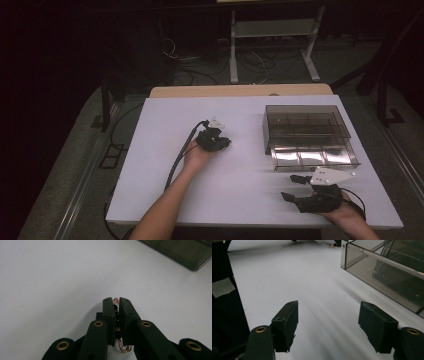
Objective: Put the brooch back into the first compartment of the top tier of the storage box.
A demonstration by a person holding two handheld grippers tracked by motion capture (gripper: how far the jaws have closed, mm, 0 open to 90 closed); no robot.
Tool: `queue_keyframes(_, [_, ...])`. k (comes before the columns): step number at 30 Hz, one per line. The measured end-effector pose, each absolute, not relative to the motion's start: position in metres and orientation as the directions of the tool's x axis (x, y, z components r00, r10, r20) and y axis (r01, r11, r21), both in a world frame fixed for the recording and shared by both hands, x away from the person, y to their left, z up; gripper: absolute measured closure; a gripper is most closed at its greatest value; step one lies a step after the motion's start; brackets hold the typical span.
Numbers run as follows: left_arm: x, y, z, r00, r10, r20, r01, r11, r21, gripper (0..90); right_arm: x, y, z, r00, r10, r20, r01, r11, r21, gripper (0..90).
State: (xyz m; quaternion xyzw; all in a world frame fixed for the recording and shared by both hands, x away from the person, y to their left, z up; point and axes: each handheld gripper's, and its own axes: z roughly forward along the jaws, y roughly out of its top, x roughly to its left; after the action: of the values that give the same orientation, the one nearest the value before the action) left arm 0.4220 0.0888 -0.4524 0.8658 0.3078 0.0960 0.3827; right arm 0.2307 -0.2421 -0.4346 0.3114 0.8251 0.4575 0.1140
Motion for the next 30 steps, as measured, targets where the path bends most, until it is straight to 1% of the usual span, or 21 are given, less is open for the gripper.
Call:
queue_keyframes(7, [0.422,0.091,-0.453,0.785,0.614,-0.088,0.469,-0.495,0.732,83.7,0.231,-0.242,-0.435,-0.783,0.615,0.094,0.406,0.39,0.827,31.7])
queue_keyframes(16, [0.42,0.099,-0.441,0.78,0.615,-0.119,0.462,-0.437,0.772,83.7,0.231,-0.242,-0.434,-0.783,0.615,0.095,0.406,0.389,0.827,31.7])
queue_keyframes(30, [0.41,0.101,-0.424,0.808,0.574,-0.133,0.431,-0.422,0.798,83.7,0.231,-0.242,-0.434,-0.781,0.617,0.096,0.407,0.387,0.827,31.7])
